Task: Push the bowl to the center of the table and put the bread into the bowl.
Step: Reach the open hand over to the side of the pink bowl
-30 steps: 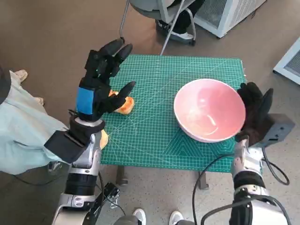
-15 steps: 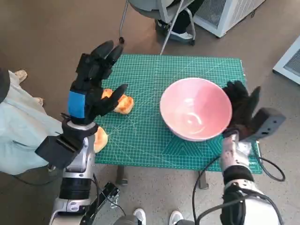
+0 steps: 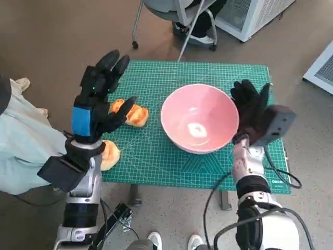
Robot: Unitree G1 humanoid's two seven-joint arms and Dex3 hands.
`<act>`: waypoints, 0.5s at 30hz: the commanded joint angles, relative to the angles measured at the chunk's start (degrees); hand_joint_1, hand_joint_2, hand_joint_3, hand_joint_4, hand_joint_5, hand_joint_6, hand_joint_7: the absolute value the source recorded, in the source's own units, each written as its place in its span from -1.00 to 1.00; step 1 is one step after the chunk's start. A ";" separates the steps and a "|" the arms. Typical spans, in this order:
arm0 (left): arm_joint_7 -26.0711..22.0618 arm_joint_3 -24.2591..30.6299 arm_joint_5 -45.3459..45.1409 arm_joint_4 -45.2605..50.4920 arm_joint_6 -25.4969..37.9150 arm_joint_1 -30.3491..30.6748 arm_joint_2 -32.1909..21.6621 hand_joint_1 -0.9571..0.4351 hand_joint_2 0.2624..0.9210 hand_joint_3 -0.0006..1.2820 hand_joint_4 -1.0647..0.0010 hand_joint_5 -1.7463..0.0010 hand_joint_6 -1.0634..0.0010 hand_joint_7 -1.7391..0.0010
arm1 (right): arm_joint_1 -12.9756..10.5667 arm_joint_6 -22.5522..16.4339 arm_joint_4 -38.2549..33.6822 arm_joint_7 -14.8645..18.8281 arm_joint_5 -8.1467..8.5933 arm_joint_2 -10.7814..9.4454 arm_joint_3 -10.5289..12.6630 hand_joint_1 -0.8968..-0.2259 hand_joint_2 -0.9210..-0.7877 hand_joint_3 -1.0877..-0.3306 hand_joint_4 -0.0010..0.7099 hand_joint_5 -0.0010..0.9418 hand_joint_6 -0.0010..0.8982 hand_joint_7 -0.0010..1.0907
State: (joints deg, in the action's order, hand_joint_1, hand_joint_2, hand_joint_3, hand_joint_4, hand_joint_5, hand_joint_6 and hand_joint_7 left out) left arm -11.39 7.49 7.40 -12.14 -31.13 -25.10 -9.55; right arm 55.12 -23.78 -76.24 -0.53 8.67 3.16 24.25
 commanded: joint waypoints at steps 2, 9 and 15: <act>1.27 0.32 -1.07 1.79 0.39 1.21 -0.21 -0.16 1.00 -0.58 0.12 0.96 0.38 0.55 | 0.75 2.40 -0.95 -0.31 0.20 -1.60 0.38 0.04 -1.00 -0.32 -0.14 -0.96 -0.63 0.18; 1.73 0.51 -1.46 1.68 0.73 1.65 -0.82 -0.17 1.00 -0.58 0.12 0.97 0.36 0.57 | 1.31 3.57 -0.89 0.77 0.75 -1.40 1.18 0.05 -1.00 -0.33 -0.23 -0.99 -0.72 0.23; 1.42 1.10 -2.85 0.46 0.91 1.31 -3.27 -0.17 1.00 -0.58 0.12 0.97 0.36 0.58 | 2.01 2.01 -0.38 1.04 -0.60 -0.05 0.01 0.12 -1.00 -0.35 -0.28 -0.99 -0.78 0.33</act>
State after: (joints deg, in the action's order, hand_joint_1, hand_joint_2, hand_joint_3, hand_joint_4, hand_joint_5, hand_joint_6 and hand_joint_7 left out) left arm -10.10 7.85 5.95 -11.38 -30.47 -23.94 -11.00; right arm 57.05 -21.57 -76.30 0.19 8.69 2.18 24.69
